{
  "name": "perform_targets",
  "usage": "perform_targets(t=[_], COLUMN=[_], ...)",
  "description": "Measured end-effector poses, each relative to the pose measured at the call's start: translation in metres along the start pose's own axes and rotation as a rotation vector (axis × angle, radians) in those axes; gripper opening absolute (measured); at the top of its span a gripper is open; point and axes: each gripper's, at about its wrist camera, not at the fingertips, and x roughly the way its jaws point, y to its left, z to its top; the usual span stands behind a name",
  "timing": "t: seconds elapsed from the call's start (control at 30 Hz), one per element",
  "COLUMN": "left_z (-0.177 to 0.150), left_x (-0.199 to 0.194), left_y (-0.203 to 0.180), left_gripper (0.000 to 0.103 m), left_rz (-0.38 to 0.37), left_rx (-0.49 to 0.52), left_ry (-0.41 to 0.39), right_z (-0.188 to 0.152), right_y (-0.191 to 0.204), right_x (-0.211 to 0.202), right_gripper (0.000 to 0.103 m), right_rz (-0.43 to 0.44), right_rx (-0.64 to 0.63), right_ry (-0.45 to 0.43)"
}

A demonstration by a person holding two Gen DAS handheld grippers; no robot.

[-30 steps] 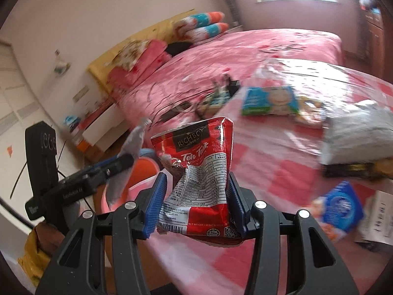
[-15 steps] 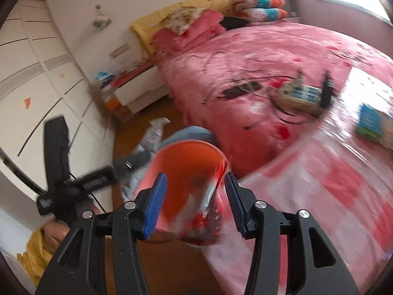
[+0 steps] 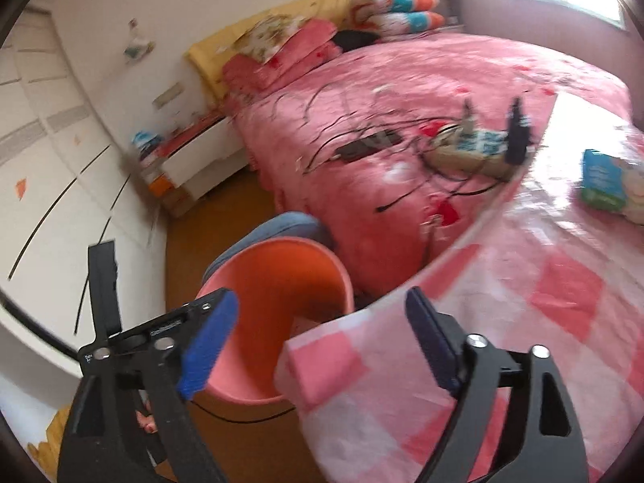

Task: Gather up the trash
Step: 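Move both open tools back over the remaining trash on the table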

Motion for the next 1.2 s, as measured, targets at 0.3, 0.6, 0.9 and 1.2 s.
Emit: perform_targets(t=[0.3, 0.6, 0.9, 1.2], left_z=[-0.007, -0.011, -0.022, -0.043], left_x=[-0.014, -0.035, -0.053, -0.072], left_y=[-0.019, -0.059, -0.110, -0.169], left_gripper=[0.087, 0.087, 0.087, 0.087], left_rz=[-0.050, -0.145, -0.173, -0.179], left_rx=[0.045, 0.132, 0.278, 0.446], left_ry=[-0.062, -0.112, -0.079, -0.071], right_z=[-0.013, -0.038, -0.052, -0.059], right_y=[-0.030, -0.044, -0.058, -0.090], right_x=[-0.026, -0.049, -0.079, -0.110], right_gripper=[0.092, 0.093, 0.094, 0.095], right_rz=[-0.086, -0.153, -0.203, -0.220], right_rx=[0.035, 0.023, -0.007, 0.047], right_ry=[-0.028, -0.038, -0.108, -0.170])
